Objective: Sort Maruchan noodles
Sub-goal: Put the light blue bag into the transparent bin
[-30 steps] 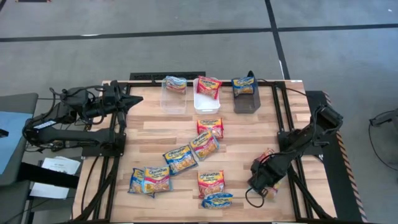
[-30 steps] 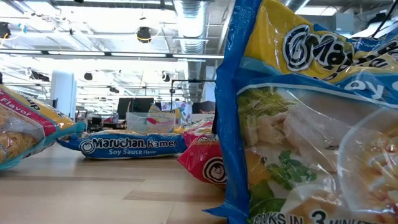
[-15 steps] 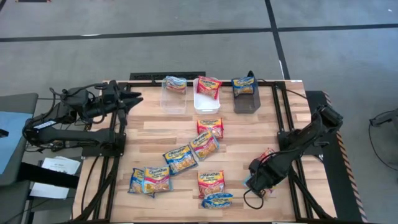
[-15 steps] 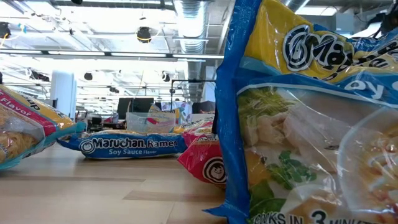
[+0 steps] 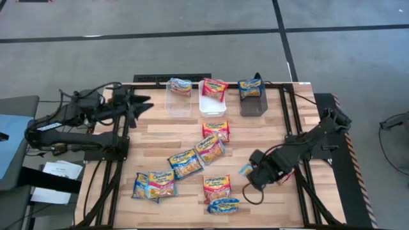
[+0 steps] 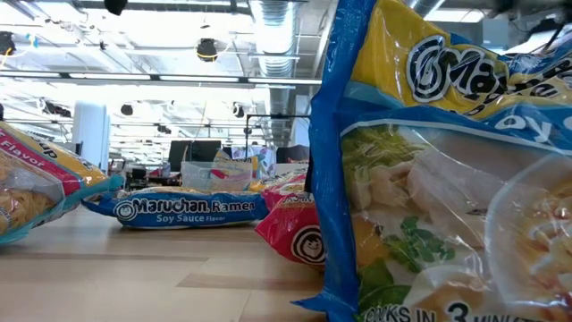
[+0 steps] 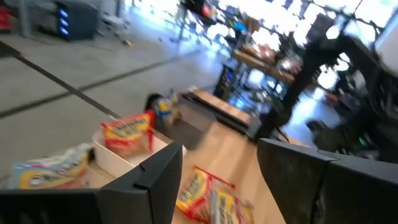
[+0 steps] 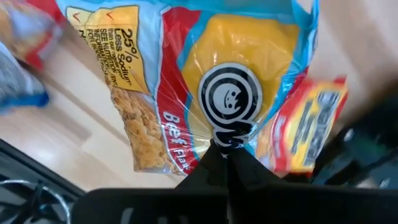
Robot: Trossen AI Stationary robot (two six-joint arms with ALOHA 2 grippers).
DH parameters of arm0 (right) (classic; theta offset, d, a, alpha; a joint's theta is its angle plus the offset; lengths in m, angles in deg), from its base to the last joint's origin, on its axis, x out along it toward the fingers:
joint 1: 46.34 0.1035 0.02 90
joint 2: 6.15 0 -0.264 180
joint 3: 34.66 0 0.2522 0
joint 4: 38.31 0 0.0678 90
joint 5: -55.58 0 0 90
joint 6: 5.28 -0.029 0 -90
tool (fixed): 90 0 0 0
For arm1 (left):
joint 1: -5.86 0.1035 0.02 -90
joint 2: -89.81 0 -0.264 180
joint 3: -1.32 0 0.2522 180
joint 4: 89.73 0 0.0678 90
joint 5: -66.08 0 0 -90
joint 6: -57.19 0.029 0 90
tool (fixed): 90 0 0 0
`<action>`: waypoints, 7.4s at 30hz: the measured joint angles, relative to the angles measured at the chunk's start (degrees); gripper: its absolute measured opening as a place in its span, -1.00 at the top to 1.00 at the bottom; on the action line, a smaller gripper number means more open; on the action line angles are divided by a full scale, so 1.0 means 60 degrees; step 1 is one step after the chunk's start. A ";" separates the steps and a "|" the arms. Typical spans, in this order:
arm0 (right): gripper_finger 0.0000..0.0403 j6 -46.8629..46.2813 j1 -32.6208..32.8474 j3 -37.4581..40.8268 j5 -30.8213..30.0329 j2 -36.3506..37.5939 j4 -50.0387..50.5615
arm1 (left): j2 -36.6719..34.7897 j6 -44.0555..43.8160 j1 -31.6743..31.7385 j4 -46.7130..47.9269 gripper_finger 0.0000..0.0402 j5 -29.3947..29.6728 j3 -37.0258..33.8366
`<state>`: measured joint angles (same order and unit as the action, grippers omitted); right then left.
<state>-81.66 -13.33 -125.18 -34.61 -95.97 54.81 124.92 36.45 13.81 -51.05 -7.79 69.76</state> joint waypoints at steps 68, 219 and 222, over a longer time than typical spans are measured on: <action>1.00 1.3846 -0.6812 -0.2516 -0.2457 -0.0860 -0.3837 | 0.7139 -0.2691 0.1053 -0.6012 0.02 -0.2410 0.0007; 0.24 1.3467 -0.7424 -0.6370 -0.1977 -0.0758 -0.0857 | 0.9489 -0.0699 0.6244 -1.4182 0.37 -0.2300 -0.5603; 0.24 1.3471 -0.7424 -0.6370 -0.1977 -0.0758 -0.0857 | 0.9489 -0.0767 0.6244 -1.4161 0.37 -0.2323 -0.5603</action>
<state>-0.83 -57.87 -163.40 -46.47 -100.52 49.66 181.86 31.84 51.27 -136.02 -21.73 36.14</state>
